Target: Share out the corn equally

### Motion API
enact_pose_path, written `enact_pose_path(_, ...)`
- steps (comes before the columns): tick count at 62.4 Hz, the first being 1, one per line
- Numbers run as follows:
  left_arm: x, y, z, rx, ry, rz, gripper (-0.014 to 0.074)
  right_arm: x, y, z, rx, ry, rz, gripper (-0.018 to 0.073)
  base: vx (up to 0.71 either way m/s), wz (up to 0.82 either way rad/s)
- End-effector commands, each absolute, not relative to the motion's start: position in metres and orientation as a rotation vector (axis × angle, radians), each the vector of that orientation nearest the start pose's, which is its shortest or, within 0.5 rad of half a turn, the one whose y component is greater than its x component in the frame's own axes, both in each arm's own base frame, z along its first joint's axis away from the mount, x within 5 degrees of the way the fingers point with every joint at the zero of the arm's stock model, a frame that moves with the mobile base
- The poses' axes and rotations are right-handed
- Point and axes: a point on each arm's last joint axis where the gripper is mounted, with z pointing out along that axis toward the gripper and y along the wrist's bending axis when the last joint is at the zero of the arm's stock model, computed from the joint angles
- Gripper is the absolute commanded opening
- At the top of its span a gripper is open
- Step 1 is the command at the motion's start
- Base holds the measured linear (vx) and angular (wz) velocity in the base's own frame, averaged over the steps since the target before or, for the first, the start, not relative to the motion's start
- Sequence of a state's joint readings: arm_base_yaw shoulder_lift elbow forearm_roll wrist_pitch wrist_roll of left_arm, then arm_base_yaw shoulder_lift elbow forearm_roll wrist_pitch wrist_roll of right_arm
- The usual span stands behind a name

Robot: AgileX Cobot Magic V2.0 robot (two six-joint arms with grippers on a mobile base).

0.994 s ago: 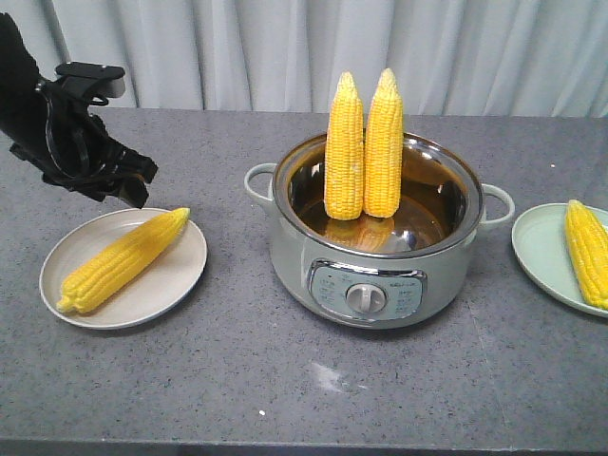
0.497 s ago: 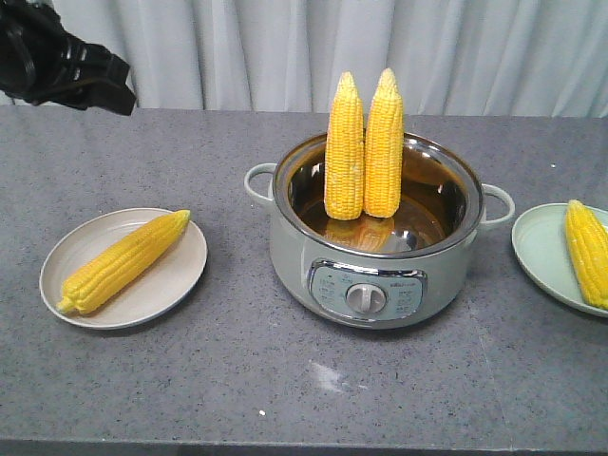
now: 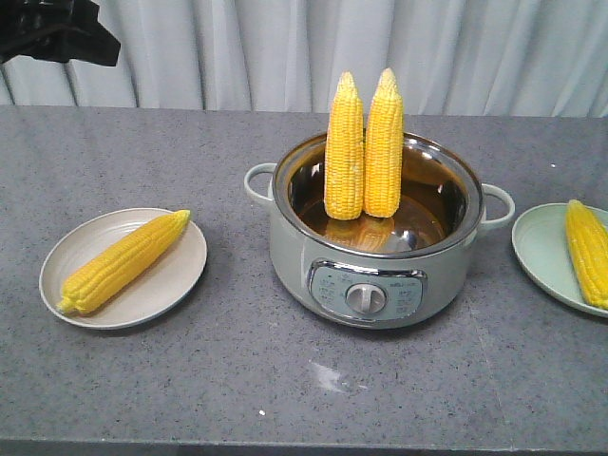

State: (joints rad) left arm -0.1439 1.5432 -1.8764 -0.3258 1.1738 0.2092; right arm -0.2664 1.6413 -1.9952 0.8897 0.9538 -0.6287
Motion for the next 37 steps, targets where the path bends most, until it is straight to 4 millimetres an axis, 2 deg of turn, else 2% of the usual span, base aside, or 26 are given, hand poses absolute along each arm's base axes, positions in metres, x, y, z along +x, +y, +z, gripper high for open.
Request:
enact_pose_path(1, 0.295, -0.071, 0.494, 0.380, 2.140, -0.406, 0.0408, 0.357, -0.014, 0.527, -0.326, 1.703, 0.501, 0.0688, 0.00, 0.00)
enact_pose_path(9, 0.296, -0.071, 0.494, 0.380, 2.142, -0.407, 0.0408, 0.394, 0.014, 0.503, -0.448, 1.761, 0.525, 0.0683, 0.00, 0.00)
enact_pose_path(19, 0.295, -0.071, 0.493, 0.381, 2.148, -0.408, 0.0408, 0.430, 0.043, 0.464, -0.485, 1.822, 0.571, 0.0675, 0.00, 0.00)
enact_pose_path(28, 0.295, -0.072, 0.493, 0.386, 2.159, -0.409, 0.0408, 0.451, 0.053, 0.435, -0.490, 1.880, 0.625, 0.0667, 0.00, 0.00)
enact_pose_path(37, 0.295, -0.072, 0.493, 0.386, 2.160, -0.409, 0.0408, 0.460, 0.061, 0.414, -0.516, 1.936, 0.698, 0.0652, 0.00, 0.00)
